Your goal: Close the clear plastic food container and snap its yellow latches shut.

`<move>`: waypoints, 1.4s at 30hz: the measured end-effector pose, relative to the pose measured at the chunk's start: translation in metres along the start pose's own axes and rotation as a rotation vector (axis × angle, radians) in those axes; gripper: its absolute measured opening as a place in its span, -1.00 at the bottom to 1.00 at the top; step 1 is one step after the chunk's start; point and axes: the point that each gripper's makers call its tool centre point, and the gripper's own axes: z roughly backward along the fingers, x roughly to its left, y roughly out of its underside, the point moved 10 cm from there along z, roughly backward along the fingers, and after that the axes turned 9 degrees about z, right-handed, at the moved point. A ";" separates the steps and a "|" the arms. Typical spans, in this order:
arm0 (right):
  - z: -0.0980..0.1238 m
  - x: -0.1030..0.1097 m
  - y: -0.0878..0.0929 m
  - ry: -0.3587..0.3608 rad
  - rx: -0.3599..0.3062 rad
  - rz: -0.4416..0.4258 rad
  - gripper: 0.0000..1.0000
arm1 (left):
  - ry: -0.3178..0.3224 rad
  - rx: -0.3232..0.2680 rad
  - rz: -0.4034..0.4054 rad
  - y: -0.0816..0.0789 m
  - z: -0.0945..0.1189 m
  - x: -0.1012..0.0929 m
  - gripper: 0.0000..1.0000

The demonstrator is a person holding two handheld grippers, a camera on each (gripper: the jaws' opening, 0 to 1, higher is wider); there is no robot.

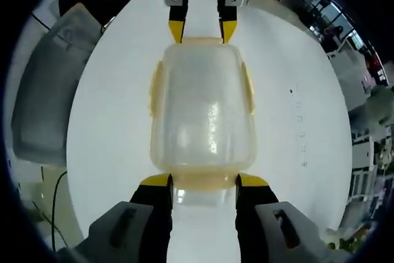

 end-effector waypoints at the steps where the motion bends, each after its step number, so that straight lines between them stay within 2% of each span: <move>1: 0.000 0.001 0.004 -0.001 0.004 -0.004 -0.27 | 0.000 -0.001 -0.008 -0.004 -0.003 -0.001 -0.33; 4: -0.003 -0.002 0.024 -0.004 0.018 -0.028 -0.27 | -0.006 -0.014 -0.039 -0.017 -0.015 -0.001 -0.33; 12: -0.003 -0.004 0.048 0.009 0.020 -0.063 -0.27 | -0.043 -0.050 -0.095 -0.035 -0.026 0.003 -0.33; 17: -0.004 -0.004 0.055 0.008 0.026 -0.074 -0.27 | -0.053 -0.057 -0.107 -0.042 -0.033 0.004 -0.33; 23: -0.003 -0.002 0.067 0.001 0.027 -0.096 -0.27 | -0.044 -0.104 -0.127 -0.049 -0.035 0.005 -0.33; 29: -0.005 0.001 0.076 -0.015 0.038 -0.109 -0.27 | -0.021 -0.149 -0.114 -0.054 -0.039 0.004 -0.33; 38: -0.015 0.002 0.084 -0.045 0.045 -0.138 -0.26 | -0.015 -0.164 -0.058 -0.054 -0.047 0.007 -0.37; 42: -0.014 0.003 0.084 -0.054 0.037 -0.152 -0.26 | -0.015 -0.165 -0.061 -0.054 -0.049 0.007 -0.37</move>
